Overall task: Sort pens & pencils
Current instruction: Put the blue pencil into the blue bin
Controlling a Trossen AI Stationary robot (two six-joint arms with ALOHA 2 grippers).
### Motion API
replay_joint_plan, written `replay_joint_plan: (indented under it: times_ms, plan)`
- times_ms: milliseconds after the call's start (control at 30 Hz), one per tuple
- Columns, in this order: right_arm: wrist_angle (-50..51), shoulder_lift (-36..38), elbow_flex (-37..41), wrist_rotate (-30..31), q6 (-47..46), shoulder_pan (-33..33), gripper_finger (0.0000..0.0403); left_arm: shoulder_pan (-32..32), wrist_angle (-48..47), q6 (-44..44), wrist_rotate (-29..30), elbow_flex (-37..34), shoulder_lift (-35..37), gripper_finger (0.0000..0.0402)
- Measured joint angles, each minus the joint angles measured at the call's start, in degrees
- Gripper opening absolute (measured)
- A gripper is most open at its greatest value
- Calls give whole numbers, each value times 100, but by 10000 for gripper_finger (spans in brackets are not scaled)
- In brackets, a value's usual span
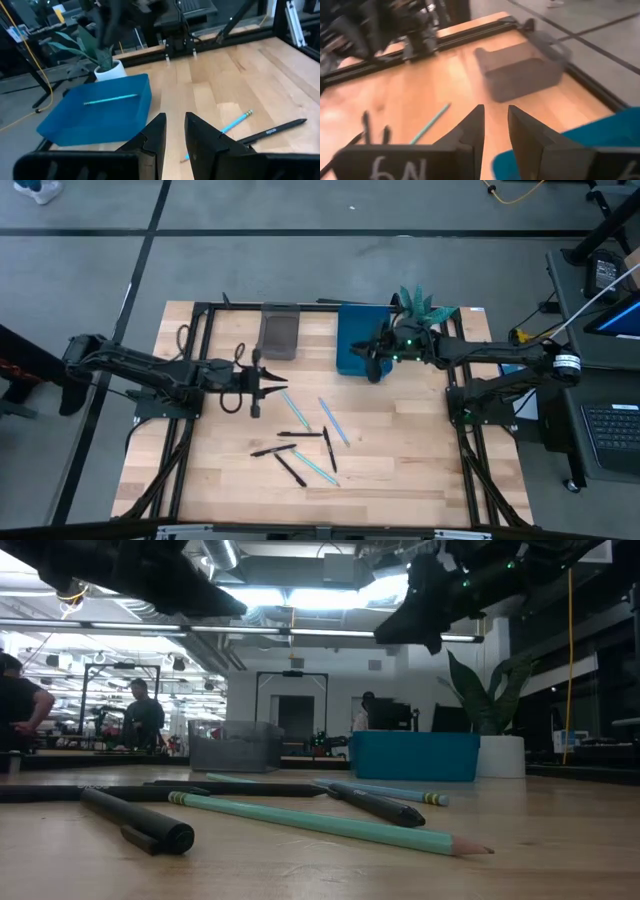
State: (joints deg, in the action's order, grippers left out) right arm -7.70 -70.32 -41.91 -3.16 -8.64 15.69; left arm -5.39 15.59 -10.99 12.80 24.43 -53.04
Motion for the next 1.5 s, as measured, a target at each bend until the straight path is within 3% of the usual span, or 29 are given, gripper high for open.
replay_joint_plan:
  times_ms: [233, 500, 767, 1067, 1233, 1500]
  plan:
    - [-13, 0, 0, 17, 140, -423, 87, 0, -780, 232, -217, -25, 933, 64]
    - [-145, 2, 0, 458, 457, -1087, 76, -2, -615, 448, -560, -673, 1916, 64]
    - [-334, 2, 0, 575, 162, -1728, 49, -4, -604, 619, -879, -864, 2209, 64]
    - [-324, 2, -297, 2426, 404, -2895, 24, -4, -620, 745, -941, -874, 2208, 64]
    - [77, -28, -302, 3403, -338, -3426, 15, -4, -723, 755, -953, -877, 2206, 64]
    - [269, -554, -471, 3805, -1063, -3861, 14, -4, -717, 755, -953, -879, 2204, 64]
